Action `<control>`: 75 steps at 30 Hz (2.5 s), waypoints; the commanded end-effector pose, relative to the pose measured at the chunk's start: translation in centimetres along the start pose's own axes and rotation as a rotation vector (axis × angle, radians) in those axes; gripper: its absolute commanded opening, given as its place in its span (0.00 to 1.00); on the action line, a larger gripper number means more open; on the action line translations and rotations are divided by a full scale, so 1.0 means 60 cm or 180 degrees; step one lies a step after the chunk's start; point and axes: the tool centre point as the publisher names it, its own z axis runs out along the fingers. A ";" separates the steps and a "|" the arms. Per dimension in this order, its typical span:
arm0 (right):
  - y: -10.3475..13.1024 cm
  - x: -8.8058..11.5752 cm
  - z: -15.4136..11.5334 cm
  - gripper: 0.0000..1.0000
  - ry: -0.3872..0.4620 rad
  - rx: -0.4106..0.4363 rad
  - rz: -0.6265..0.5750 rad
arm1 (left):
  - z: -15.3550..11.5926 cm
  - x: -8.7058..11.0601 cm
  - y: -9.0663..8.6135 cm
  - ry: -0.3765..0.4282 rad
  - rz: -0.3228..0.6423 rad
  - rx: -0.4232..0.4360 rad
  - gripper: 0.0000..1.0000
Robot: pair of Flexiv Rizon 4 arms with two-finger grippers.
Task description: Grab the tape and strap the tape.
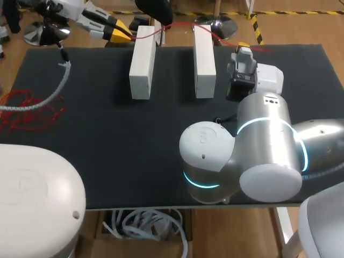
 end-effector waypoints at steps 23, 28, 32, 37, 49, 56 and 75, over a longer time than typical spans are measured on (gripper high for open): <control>0.002 0.005 0.001 0.00 -0.0020 0.0007 -0.0006 | -0.007 0.014 -0.037 -0.0233 0.0160 -0.1833 0.00; 0.002 0.005 0.001 0.00 -0.0020 0.0007 -0.0006 | -0.003 0.018 -0.050 -0.0168 0.0156 -0.1662 0.00; 0.002 0.005 0.001 0.00 -0.0020 0.0007 -0.0006 | 0.000 0.019 -0.058 -0.0114 0.0166 -0.1632 0.00; 0.002 0.005 0.001 0.00 -0.0020 0.0007 -0.0006 | 0.005 0.020 -0.061 -0.0099 0.0168 -0.1632 0.00; 0.002 0.005 0.001 0.00 -0.0020 0.0007 -0.0006 | 0.023 0.018 -0.077 -0.0157 0.0140 -0.1567 0.00; 0.002 0.005 0.001 0.00 -0.0020 0.0007 -0.0006 | 0.023 0.019 -0.077 -0.0166 0.0091 -0.1572 0.00; 0.002 0.005 0.001 0.00 -0.0020 0.0007 -0.0006 | 0.023 0.019 -0.077 -0.0166 0.0091 -0.1572 0.00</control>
